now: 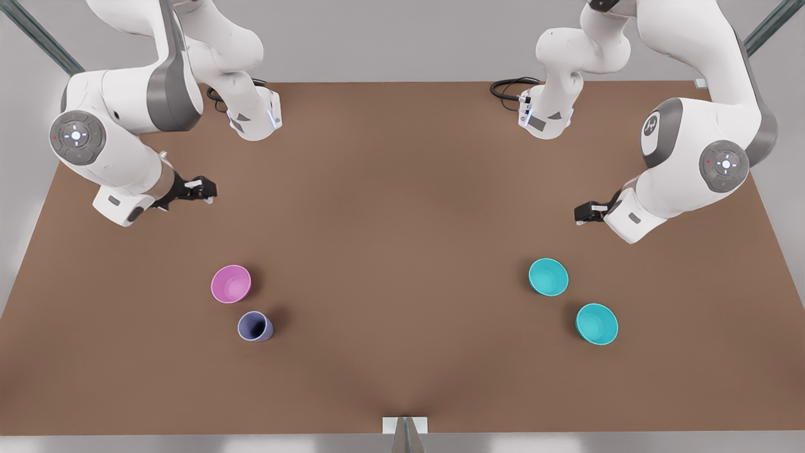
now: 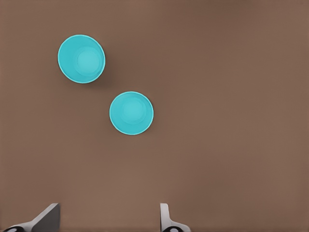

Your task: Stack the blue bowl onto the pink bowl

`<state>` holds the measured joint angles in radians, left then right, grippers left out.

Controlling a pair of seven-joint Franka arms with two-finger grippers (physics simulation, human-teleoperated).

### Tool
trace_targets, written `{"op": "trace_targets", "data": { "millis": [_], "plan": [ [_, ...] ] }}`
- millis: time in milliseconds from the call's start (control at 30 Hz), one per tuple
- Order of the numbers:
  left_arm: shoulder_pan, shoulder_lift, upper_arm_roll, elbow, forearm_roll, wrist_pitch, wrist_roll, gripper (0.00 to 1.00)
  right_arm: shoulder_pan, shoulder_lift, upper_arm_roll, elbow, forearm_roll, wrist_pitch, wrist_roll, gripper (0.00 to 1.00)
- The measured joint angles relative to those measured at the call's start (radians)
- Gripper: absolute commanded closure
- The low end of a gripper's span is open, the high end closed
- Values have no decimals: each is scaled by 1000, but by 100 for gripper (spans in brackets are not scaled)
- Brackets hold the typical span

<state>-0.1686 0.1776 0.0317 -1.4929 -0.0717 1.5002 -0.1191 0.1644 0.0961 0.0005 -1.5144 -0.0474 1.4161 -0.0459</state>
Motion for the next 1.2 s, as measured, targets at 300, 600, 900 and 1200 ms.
{"op": "trace_targets", "data": {
  "millis": [300, 600, 900, 1200],
  "plan": [
    [-3, 1, -1, 0, -4, -8, -2, 0, -212, 388, -2, 100, 17, 99, -12, 0],
    [-2, 6, 0, 0, -4, -10, -4, 0, -222, 573, 9, -2, 135, 344, -8, 0],
    [6, 3, -7, 1, -25, -39, -4, 0, -229, 635, 9, -99, 169, 527, -2, 0],
    [26, 6, -4, 7, -67, -63, -4, 0, -240, 652, 9, -69, 209, 557, -15, 79]
  ]
}}
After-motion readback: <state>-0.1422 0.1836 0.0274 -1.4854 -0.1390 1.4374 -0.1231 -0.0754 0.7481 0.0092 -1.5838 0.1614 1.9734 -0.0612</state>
